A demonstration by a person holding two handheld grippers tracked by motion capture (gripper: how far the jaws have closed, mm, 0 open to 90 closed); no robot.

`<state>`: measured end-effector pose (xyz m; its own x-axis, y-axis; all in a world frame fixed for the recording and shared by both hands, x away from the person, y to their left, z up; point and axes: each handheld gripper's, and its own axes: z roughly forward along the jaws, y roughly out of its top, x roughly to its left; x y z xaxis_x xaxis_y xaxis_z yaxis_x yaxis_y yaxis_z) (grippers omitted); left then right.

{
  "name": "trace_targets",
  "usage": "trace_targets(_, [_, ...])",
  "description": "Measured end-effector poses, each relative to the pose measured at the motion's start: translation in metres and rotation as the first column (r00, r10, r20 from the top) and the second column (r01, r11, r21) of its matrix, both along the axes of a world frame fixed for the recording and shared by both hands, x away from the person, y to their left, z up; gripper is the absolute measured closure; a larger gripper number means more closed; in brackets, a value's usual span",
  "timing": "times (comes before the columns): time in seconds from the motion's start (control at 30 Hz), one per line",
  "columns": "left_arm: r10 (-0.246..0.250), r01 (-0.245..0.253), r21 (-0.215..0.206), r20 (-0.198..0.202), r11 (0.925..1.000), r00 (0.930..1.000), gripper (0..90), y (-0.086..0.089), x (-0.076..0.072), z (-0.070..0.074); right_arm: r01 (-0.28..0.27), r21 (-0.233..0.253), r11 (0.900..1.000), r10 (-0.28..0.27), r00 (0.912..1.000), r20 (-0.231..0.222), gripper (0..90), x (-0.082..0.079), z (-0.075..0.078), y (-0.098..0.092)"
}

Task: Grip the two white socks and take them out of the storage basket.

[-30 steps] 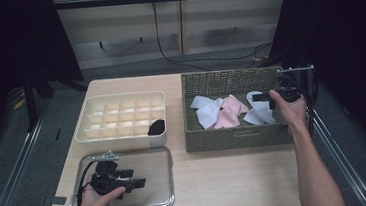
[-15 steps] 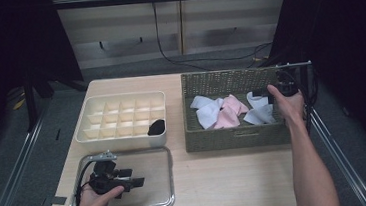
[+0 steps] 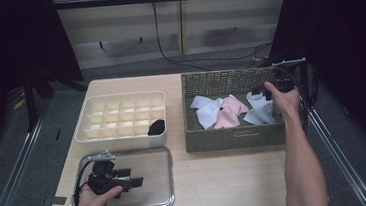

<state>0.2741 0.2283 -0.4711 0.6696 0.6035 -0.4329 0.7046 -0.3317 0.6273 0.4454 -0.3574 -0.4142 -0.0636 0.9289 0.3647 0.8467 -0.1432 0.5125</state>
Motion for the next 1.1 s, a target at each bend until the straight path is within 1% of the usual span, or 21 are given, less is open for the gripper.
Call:
trace_targets(0.03, [0.002, -0.002, -0.001, -0.002, 1.0, 1.0, 26.3, 0.0, 0.0, 0.0, 0.007, -0.015, 1.0, -0.007, 0.9999, -0.011, 40.5, 0.001, -0.003, -0.001])
trace_targets(0.1, [0.001, -0.001, 0.002, 0.0, 1.0, 1.0, 26.4, 0.002, 0.001, -0.001, 0.035, -0.024, 0.999, -0.036, 0.999, -0.028, 38.6, 0.003, -0.009, -0.003])
trace_targets(0.13, [0.003, -0.003, 0.003, -0.001, 1.0, 1.0, 26.4, 0.002, 0.001, -0.001, 0.038, -0.029, 0.999, -0.04, 0.9983, -0.042, 38.4, 0.004, -0.01, -0.004])
trace_targets(0.2, [0.007, -0.007, 0.003, -0.002, 1.0, 1.0, 26.4, 0.002, 0.001, -0.001, 0.063, -0.047, 0.997, -0.065, 0.9966, -0.051, 37.7, 0.005, -0.012, -0.005])
trace_targets(0.23, [0.007, -0.007, 0.003, -0.002, 1.0, 1.0, 26.4, 0.002, 0.001, -0.001, 0.063, -0.047, 0.997, -0.065, 0.9966, -0.051, 37.7, 0.005, -0.012, -0.005])
trace_targets(0.3, [0.007, -0.007, 0.003, -0.001, 1.0, 1.0, 26.4, 0.002, 0.001, -0.001, 0.086, -0.069, 0.994, -0.091, 0.9924, -0.083, 36.7, 0.007, -0.015, -0.007])
trace_targets(0.4, [0.008, -0.008, 0.001, 0.0, 1.0, 1.0, 26.4, 0.002, 0.0, -0.001, 0.099, -0.08, 0.992, -0.106, 0.99, -0.093, 35.7, 0.007, -0.015, -0.01])
trace_targets(0.47, [0.007, -0.007, 0.0, 0.001, 1.0, 1.0, 26.4, 0.002, 0.0, -0.001, 0.101, -0.115, 0.988, -0.112, 0.989, -0.097, 35.6, 0.006, -0.014, -0.01])
trace_targets(0.6, [0.005, -0.005, 0.005, -0.002, 1.0, 1.0, 26.4, 0.002, 0.001, -0.001, 0.108, -0.121, 0.987, -0.121, 0.9874, -0.102, 35.1, 0.004, -0.011, -0.013])
trace_targets(0.63, [0.003, -0.003, 0.005, -0.001, 1.0, 1.0, 26.4, 0.002, 0.001, -0.001, 0.108, -0.134, 0.985, -0.124, 0.9851, -0.119, 34.6, 0.004, -0.011, -0.014])
trace_targets(0.7, [0.0, 0.0, 0.004, 0.001, 1.0, 1.0, 26.4, 0.001, 0.001, -0.001, 0.089, -0.158, 0.983, -0.114, 0.9808, -0.158, 36.8, 0.002, -0.014, -0.015])
trace_targets(0.73, [0.006, -0.006, 0.005, 0.0, 1.0, 1.0, 26.4, 0.0, 0.001, -0.001, 0.091, -0.153, 0.984, -0.116, 0.9799, -0.163, 35.6, 0.003, -0.015, -0.014])
trace_targets(0.83, [0.004, -0.004, 0.006, -0.002, 1.0, 1.0, 26.4, 0.0, 0.0, -0.001, 0.085, -0.163, 0.983, -0.115, 0.9767, -0.181, 34.9, 0.004, -0.017, -0.013])
trace_targets(0.87, [0.002, -0.002, 0.006, 0.0, 1.0, 1.0, 26.4, 0.0, 0.0, -0.001, 0.089, -0.162, 0.983, -0.122, 0.9712, -0.205, 35.2, 0.005, -0.019, -0.012])
trace_targets(0.9, [0.003, -0.003, 0.004, 0.003, 1.0, 1.0, 26.4, 0.001, 0.0, -0.001, 0.09, -0.166, 0.982, -0.129, 0.961, -0.245, 35.8, 0.006, -0.023, -0.012])
trace_targets(0.93, [0.003, -0.003, 0.007, 0.001, 1.0, 1.0, 26.4, 0.002, 0.001, 0.0, 0.093, -0.158, 0.983, -0.131, 0.9585, -0.253, 37.2, 0.006, -0.024, -0.014])
trace_targets(0.97, [0.007, -0.007, 0.007, 0.001, 1.0, 1.0, 26.4, 0.002, 0.001, -0.001, 0.088, -0.165, 0.982, -0.128, 0.9603, -0.248, 39.7, 0.006, -0.025, -0.015])
trace_targets(1.0, [0.008, -0.008, 0.008, 0.001, 0.9999, 1.0, 26.5, 0.002, 0.001, -0.001, 0.092, -0.153, 0.984, -0.131, 0.954, -0.27, 44.2, 0.006, -0.025, -0.014])
trace_targets(1.03, [0.008, -0.008, 0.008, 0.001, 0.9999, 1.0, 26.5, 0.002, 0.001, -0.001, 0.092, -0.153, 0.984, -0.131, 0.954, -0.27, 44.2, 0.006, -0.025, -0.014])
trace_targets(1.07, [0.007, -0.007, 0.007, 0.0, 0.9999, 1.0, 26.5, 0.002, 0.001, -0.001, 0.082, -0.139, 0.987, -0.117, 0.9568, -0.266, 54.5, 0.006, -0.025, -0.013])
trace_targets(1.1, [0.007, -0.007, 0.007, 0.0, 0.9999, 1.0, 26.6, 0.002, 0.001, -0.001, 0.066, -0.13, 0.989, -0.1, 0.9577, -0.27, 61.6, 0.007, -0.025, -0.012])
